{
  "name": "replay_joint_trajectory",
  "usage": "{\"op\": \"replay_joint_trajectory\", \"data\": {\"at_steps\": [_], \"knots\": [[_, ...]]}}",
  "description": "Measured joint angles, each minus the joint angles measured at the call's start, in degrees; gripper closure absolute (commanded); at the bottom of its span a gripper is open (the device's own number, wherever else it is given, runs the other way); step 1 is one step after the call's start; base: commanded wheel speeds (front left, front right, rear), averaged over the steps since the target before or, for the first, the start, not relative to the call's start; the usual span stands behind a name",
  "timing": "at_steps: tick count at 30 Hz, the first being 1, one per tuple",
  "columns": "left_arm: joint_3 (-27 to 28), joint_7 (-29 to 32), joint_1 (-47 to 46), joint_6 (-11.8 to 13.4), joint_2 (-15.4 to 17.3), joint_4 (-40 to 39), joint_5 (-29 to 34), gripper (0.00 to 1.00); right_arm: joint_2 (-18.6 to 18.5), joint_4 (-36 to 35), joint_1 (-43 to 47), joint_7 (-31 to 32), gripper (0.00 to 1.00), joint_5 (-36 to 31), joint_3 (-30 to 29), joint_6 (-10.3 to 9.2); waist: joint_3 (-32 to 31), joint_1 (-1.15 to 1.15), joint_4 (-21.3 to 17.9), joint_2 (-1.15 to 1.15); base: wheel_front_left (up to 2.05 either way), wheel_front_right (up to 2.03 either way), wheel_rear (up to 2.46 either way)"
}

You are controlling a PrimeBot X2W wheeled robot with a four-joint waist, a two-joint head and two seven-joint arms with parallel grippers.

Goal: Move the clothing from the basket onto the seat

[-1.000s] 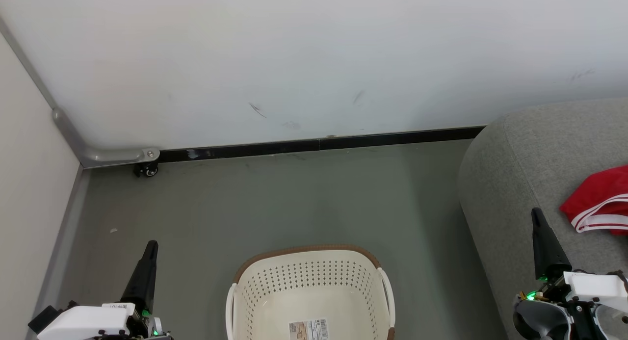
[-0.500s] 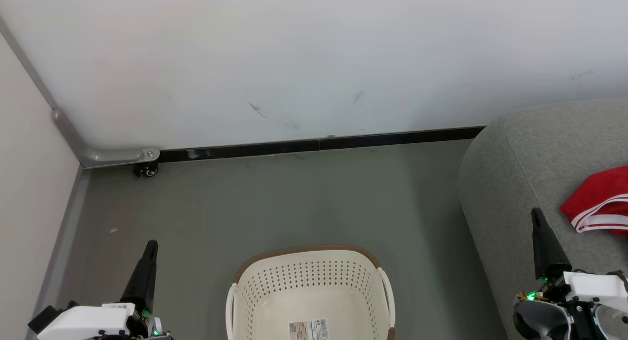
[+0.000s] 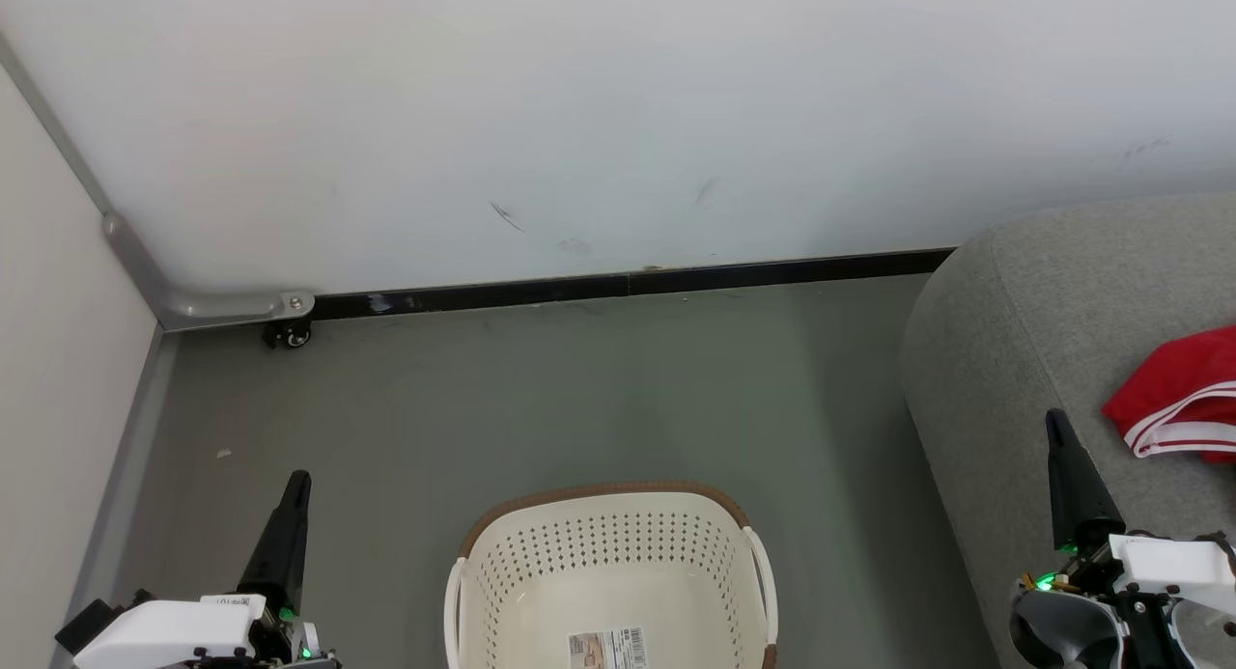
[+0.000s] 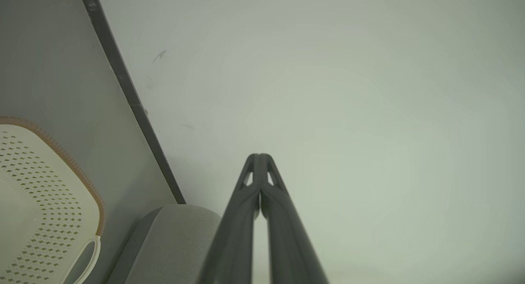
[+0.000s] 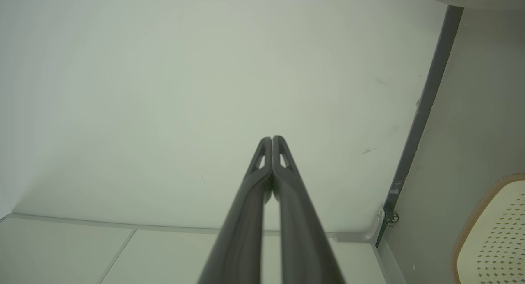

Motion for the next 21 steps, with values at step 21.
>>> {"op": "replay_joint_trajectory", "data": {"at_steps": [21], "knots": [[0.10, 0.05, -0.01, 0.00, -0.02, 0.00, 0.00, 1.00, 0.00, -0.01, 0.00, 0.00, 1.00, 0.00, 0.01, 0.00, 0.01, -0.01, 0.01, 0.00, 0.00, 0.00, 0.00]]}}
